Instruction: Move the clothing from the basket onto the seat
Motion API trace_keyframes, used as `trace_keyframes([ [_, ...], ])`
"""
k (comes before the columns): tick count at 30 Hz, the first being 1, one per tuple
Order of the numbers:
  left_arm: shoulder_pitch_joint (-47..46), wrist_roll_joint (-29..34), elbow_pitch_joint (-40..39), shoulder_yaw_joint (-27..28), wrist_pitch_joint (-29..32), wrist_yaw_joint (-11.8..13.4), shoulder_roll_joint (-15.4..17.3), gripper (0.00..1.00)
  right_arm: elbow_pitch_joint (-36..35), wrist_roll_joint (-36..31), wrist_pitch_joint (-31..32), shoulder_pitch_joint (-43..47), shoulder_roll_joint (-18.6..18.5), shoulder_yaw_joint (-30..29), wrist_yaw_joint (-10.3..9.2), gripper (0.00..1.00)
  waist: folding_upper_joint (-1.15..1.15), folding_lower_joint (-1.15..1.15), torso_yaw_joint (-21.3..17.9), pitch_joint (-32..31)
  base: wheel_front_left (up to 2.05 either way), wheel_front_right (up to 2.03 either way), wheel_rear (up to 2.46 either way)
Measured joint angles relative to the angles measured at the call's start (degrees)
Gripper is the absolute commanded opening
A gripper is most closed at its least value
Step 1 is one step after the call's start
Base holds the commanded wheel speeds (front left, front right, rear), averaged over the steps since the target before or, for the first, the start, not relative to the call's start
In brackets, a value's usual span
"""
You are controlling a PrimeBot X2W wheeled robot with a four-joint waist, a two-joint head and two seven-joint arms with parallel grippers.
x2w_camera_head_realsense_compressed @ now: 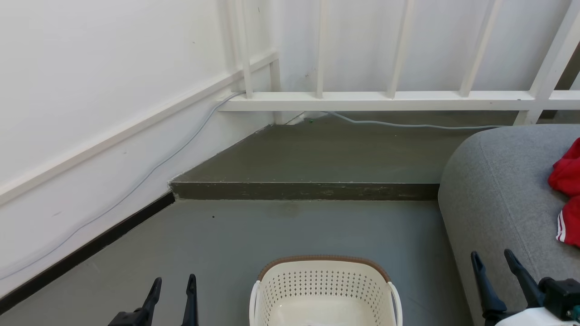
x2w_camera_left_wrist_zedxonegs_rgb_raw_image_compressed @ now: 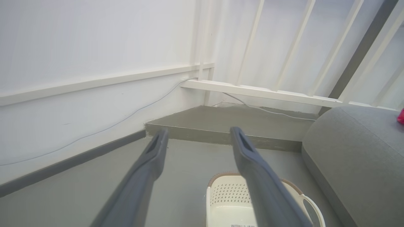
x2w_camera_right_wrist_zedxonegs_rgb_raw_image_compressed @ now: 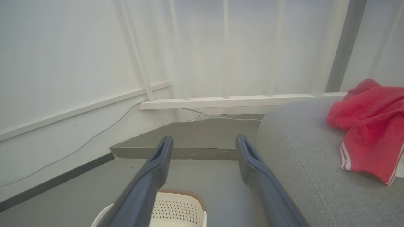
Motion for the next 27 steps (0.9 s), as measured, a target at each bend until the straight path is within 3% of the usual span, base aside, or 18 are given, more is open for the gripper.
trace_keyframes([
  [27, 2.1, -0.4, -2.7, -0.9, 0.0, -0.4, 0.0, 1.0, 1.5, -3.4, 0.0, 1.1, 1.7, -2.1, 0.0, 1.0, 0.0, 0.0, -0.8, 0.3, 0.0, 0.0, 0.0],
])
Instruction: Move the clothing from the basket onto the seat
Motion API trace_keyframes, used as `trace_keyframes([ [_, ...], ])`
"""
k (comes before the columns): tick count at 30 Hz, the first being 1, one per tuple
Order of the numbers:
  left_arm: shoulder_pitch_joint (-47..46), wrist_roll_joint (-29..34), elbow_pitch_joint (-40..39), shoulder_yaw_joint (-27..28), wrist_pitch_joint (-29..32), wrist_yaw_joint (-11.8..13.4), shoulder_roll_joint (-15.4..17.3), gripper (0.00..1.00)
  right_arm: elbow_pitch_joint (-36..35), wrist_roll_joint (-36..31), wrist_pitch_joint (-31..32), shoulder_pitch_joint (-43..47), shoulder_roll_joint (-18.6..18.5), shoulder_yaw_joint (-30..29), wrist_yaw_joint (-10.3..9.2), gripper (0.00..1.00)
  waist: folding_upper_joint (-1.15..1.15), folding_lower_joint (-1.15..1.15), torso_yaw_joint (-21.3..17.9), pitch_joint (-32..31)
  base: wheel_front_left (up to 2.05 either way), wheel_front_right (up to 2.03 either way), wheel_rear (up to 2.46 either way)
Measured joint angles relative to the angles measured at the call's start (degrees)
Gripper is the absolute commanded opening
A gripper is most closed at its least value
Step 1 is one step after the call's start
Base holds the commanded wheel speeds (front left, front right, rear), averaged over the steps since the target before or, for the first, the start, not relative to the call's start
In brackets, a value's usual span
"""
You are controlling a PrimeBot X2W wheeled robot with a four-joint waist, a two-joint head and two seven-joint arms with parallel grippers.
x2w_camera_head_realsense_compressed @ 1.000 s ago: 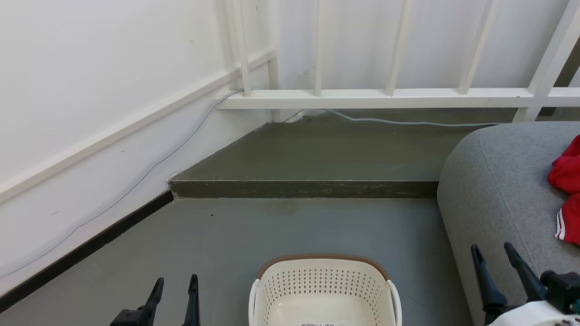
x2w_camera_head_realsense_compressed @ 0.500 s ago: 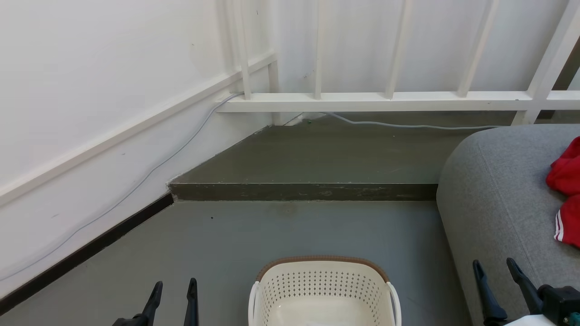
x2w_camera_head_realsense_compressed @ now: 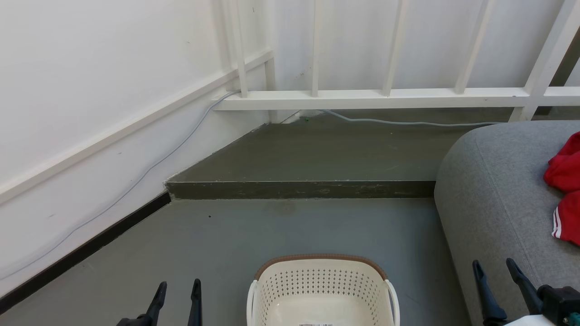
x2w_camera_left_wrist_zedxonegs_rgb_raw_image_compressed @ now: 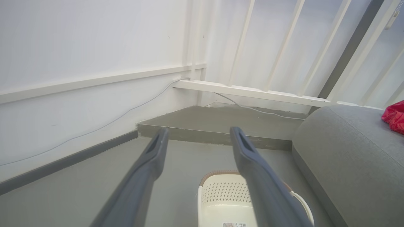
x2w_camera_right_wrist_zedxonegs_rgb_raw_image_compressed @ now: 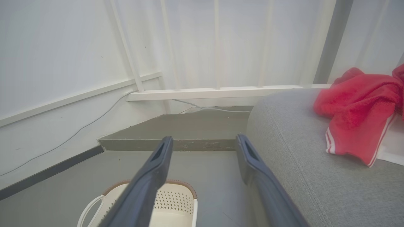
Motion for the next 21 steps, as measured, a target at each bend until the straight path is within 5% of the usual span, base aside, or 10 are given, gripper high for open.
trace_keyframes([
  [2, 0.0, -0.1, 0.1, -0.1, 0.0, -0.2, 0.0, 1.0, 0.0, 0.0, 0.0, 0.0, 0.0, 0.0, 0.0, 1.0, 0.0, 0.0, 0.0, 0.0, 0.0, 0.0, 0.0],
  [3, 0.0, -0.2, 0.3, -0.2, 0.0, -0.3, 0.0, 0.0, 0.1, 0.0, 0.0, 0.0, 0.1, 0.1, -0.01, 0.0, 0.0, 0.0, 0.0, 0.0, 0.0, 0.0, 0.0],
  [21, 1.7, -7.9, 3.7, 0.8, 2.5, -0.8, -0.5, 0.0, 2.8, 7.7, 2.5, 2.2, 2.7, -0.4, -0.01, 0.0, 0.0, 0.02, -0.1, 0.6, 0.0, 0.0, 0.0],
])
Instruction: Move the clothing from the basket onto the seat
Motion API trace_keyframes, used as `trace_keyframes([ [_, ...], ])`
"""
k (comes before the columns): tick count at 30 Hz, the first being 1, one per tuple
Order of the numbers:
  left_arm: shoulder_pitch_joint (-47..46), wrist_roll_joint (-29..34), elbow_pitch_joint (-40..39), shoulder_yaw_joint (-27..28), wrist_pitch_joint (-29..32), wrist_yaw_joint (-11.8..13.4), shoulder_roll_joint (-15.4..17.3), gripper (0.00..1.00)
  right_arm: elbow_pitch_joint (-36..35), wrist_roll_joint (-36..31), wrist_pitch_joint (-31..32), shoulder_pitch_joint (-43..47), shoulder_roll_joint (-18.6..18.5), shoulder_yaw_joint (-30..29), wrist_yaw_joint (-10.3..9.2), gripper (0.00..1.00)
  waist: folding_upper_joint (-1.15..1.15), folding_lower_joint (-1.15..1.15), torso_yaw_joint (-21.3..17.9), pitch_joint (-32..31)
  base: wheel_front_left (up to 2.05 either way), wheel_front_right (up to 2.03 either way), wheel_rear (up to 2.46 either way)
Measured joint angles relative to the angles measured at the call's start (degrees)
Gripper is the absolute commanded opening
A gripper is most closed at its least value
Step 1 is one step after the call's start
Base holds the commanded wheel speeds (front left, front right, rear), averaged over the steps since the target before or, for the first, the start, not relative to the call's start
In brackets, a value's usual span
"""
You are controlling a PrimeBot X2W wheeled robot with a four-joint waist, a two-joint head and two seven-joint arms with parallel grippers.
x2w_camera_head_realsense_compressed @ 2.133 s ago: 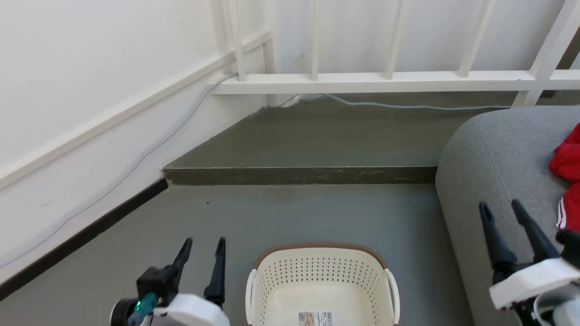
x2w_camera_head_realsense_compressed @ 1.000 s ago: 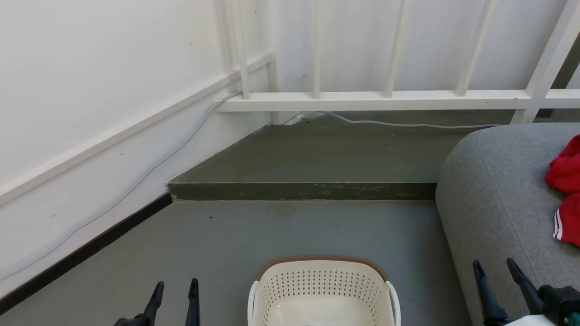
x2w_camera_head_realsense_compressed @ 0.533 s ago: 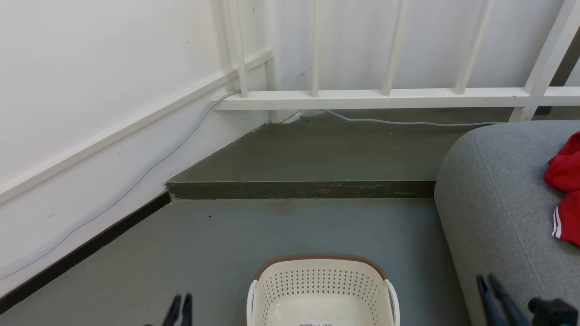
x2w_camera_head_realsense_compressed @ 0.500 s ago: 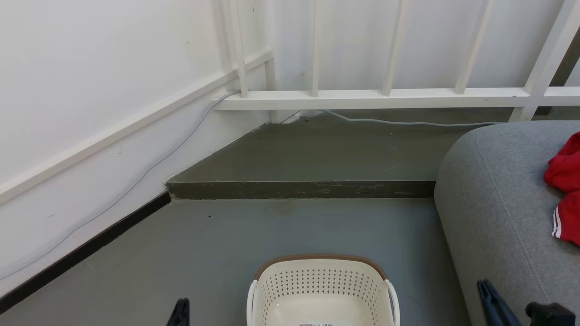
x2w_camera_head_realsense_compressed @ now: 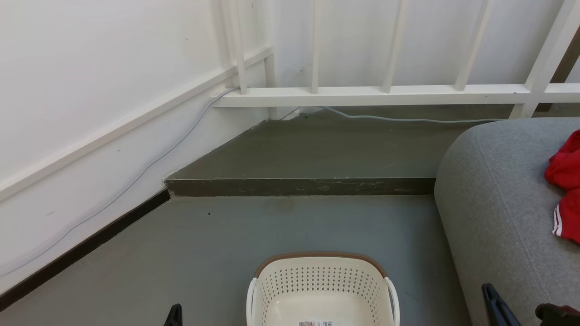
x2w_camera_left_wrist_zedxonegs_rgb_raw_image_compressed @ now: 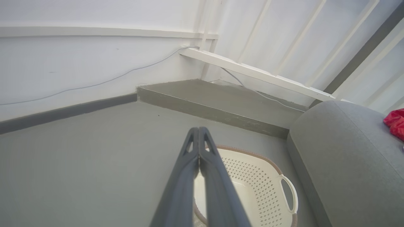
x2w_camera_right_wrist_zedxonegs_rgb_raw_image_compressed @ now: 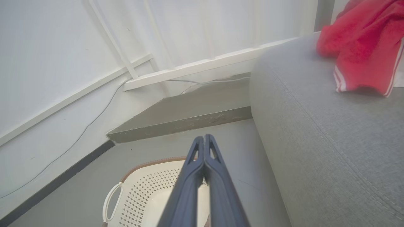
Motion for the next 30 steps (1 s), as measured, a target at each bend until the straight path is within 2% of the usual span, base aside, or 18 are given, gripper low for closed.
trace_keyframes([
  [30, -3.3, -17.9, -0.3, 3.1, 4.7, -2.3, 0.0, 0.0, -1.7, 17.7, 4.8, -1.8, 1.6, -3.1, -0.01, 0.0, 0.0, -0.01, -0.1, 1.1, 0.0, 0.0, 0.0],
])
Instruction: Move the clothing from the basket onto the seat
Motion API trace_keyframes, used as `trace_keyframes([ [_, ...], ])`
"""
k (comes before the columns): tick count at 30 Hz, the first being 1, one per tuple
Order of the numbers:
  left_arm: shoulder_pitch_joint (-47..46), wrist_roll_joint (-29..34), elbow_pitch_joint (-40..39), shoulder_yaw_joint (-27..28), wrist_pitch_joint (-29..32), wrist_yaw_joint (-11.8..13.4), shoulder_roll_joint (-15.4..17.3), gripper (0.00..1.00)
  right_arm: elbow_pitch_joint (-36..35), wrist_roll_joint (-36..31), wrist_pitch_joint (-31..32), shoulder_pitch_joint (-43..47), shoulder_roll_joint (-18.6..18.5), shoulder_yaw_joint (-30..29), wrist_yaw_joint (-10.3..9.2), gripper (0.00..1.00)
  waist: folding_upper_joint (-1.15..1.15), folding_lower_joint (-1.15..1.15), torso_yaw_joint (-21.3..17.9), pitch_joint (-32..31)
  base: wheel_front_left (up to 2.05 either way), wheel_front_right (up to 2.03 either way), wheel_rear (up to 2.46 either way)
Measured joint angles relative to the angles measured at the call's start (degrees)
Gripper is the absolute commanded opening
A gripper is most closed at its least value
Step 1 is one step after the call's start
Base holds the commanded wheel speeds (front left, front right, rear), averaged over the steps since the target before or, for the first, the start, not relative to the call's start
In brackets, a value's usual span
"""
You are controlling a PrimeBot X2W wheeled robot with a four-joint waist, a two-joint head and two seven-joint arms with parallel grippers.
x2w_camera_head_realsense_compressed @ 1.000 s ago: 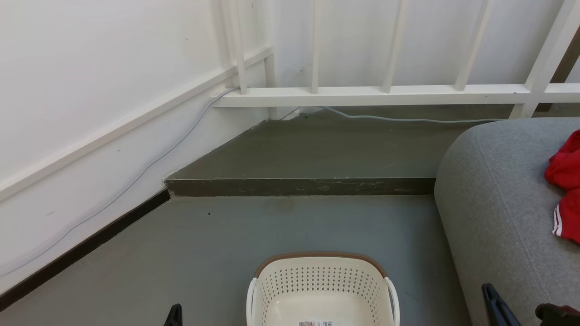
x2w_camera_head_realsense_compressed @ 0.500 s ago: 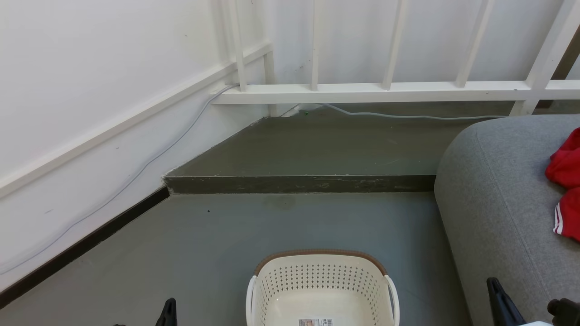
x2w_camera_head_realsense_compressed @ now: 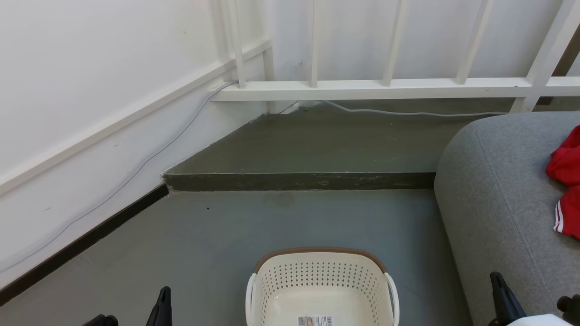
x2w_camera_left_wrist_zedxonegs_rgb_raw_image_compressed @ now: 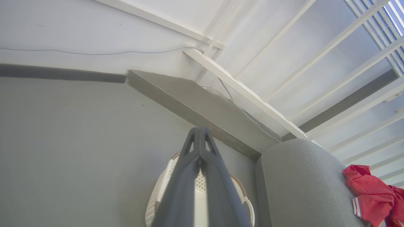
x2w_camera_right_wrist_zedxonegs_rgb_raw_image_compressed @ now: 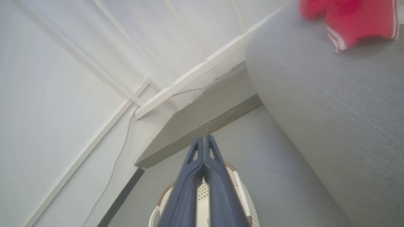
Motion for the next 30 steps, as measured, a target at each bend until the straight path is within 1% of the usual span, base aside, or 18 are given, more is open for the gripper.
trace_keyframes([
  [5, -0.5, -3.6, -0.1, 0.6, 1.1, -0.3, 0.0, 0.0, -0.3, 3.6, 1.0, -0.6, 0.2, -0.5, 0.0, 0.0, 0.0, 0.0, 0.0, 0.2, 0.0, 0.0, 0.0],
  [30, -3.5, -17.9, -0.5, 3.3, 5.2, -2.2, 0.0, 0.0, -1.8, 17.8, 4.7, -2.3, 1.4, -3.0, -0.07, 0.0, 0.0, 0.0, -0.1, 1.1, 0.0, 0.0, 0.0],
])
